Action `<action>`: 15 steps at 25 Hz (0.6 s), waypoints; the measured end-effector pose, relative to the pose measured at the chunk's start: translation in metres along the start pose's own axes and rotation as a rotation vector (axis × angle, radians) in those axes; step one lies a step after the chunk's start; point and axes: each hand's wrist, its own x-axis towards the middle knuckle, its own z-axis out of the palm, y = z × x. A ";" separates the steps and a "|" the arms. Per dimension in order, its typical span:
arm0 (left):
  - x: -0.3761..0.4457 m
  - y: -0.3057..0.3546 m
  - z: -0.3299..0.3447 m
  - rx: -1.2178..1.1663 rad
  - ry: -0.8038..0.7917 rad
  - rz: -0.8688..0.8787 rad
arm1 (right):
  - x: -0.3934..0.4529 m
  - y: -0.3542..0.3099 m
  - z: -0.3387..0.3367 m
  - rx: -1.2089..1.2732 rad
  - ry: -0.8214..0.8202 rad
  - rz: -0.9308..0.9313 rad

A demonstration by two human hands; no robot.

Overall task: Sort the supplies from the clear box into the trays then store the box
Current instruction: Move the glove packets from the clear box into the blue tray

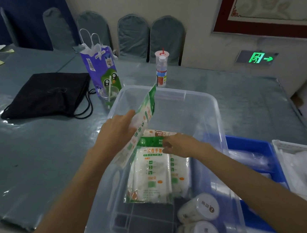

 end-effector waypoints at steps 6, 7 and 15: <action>0.003 -0.014 0.000 -0.021 -0.017 0.003 | 0.005 -0.001 0.020 0.214 -0.073 0.191; 0.002 -0.015 0.002 -0.026 -0.028 0.004 | 0.007 -0.002 0.028 0.238 -0.095 0.226; 0.000 -0.012 0.004 0.020 -0.037 0.019 | 0.016 -0.005 0.067 0.818 -0.134 0.548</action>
